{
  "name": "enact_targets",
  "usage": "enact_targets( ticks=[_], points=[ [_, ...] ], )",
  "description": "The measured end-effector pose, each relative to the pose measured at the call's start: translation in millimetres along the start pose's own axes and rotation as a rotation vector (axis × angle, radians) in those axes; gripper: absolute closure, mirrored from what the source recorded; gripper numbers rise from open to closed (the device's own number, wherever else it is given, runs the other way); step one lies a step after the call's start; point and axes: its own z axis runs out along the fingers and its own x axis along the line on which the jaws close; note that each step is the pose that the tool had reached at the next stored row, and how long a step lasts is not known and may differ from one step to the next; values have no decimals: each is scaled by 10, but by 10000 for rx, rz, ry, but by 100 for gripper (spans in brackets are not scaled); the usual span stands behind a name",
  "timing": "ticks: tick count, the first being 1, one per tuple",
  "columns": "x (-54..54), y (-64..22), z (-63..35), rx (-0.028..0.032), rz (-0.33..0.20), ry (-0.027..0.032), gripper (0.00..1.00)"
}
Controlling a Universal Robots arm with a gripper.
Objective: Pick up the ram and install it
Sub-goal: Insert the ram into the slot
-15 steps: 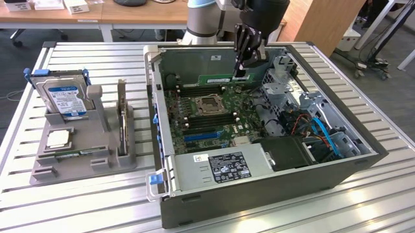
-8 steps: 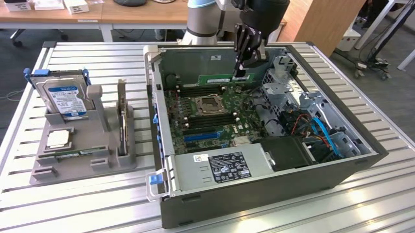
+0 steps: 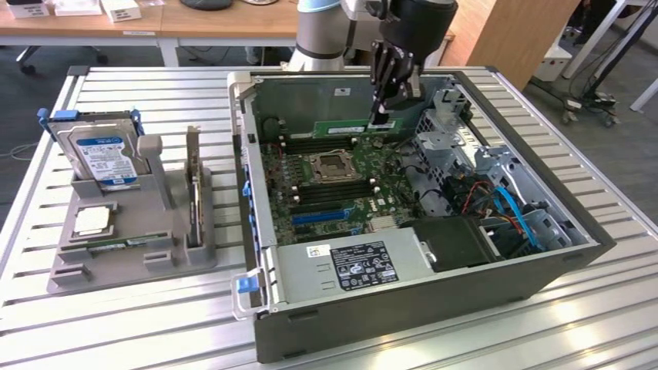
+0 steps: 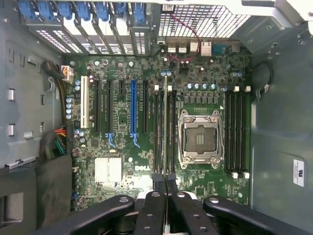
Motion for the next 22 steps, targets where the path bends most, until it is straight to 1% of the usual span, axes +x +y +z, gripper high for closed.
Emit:
enact_targets(
  ticks=[22],
  points=[
    [11,-23,399,0,1,0,89]
  ],
)
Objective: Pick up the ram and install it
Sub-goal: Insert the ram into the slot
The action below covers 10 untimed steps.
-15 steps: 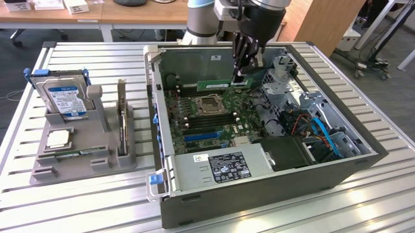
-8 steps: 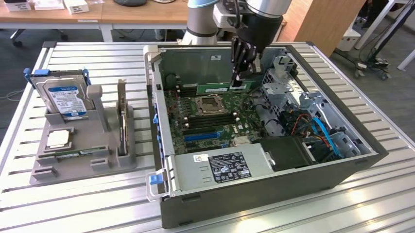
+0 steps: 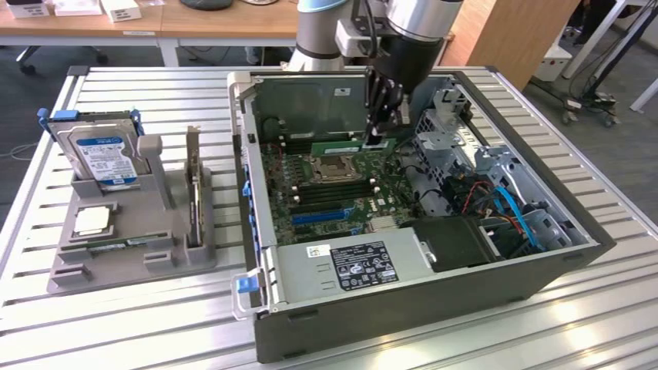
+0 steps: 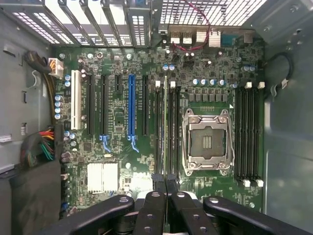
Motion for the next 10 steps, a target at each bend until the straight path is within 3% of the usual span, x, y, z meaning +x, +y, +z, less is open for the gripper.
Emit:
enact_targets(
  ticks=[10],
  points=[
    [5,-10,183,0,0,0,89]
  ],
)
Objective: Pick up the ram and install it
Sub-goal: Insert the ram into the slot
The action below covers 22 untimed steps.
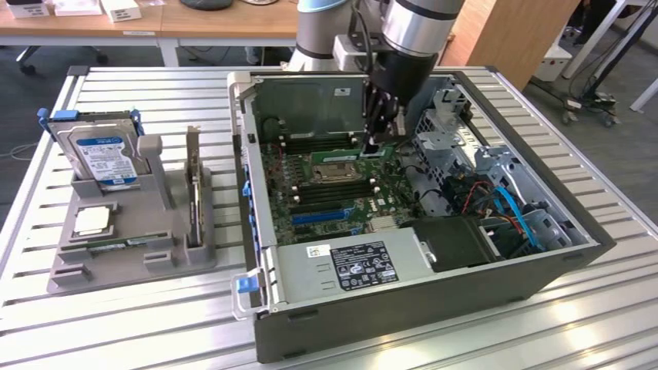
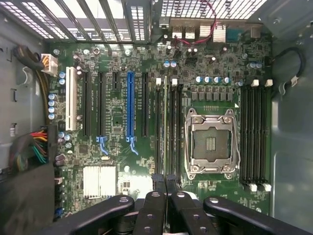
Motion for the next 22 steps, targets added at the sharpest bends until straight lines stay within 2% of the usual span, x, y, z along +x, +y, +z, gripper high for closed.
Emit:
enact_targets(
  ticks=[22],
  points=[
    [11,-21,380,0,-1,-2,89]
  ],
)
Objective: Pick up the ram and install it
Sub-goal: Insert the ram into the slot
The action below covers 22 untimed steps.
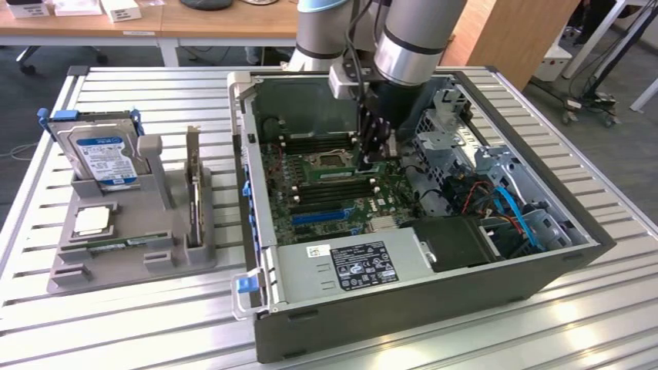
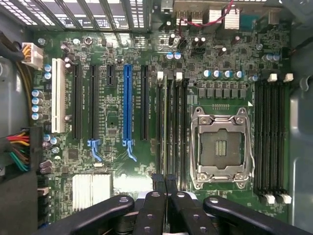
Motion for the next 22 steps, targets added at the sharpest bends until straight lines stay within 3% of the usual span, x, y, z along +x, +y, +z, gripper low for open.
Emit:
enact_targets(
  ticks=[17,22],
  points=[
    [1,36,25,0,0,-11,89],
    [3,33,85,0,0,-10,89]
  ],
)
